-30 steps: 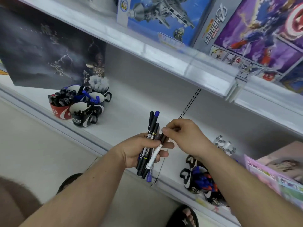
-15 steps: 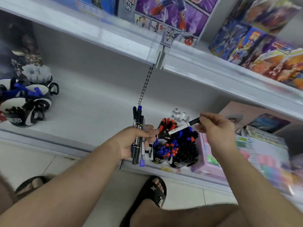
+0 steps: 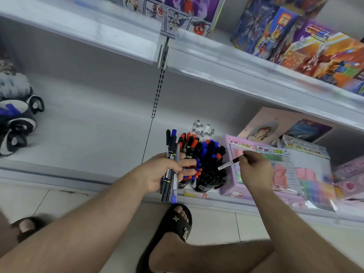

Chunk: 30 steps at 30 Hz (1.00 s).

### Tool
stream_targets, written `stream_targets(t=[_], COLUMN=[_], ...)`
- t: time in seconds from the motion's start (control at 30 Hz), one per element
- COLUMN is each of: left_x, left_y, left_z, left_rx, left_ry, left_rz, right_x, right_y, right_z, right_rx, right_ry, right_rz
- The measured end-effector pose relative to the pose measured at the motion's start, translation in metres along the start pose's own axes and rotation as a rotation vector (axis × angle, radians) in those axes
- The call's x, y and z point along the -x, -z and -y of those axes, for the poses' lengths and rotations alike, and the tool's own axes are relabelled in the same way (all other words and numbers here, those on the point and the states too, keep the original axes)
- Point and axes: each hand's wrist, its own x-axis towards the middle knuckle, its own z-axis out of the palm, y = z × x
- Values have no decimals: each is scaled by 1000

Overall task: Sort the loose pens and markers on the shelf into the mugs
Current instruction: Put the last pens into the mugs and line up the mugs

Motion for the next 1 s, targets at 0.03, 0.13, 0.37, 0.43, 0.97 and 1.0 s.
stream_targets(t=[0.03, 0.13, 0.37, 0.43, 0.97, 1.0], left_x=[0, -3, -7, -7, -9, -10], left_y=[2, 10, 22, 25, 23, 22], left_z=[0, 0, 5, 3, 2, 4], left_rx=[10, 1, -54, -49, -69, -102], left_ry=[-1, -11, -57, -70, -88, -91], left_rz=[-9, -82, -131, -143, -108, -102], right_x=[-1, -2, 2, 2, 18, 24], right_y=[-6, -23, -65, -74, -61, -58], right_z=[-3, -9, -27, -32, 22, 40], right_rx=[31, 96, 187, 209, 55, -53], right_ry=[19, 1, -33, -27, 70, 76], right_rz=[6, 57, 158, 190, 344, 393])
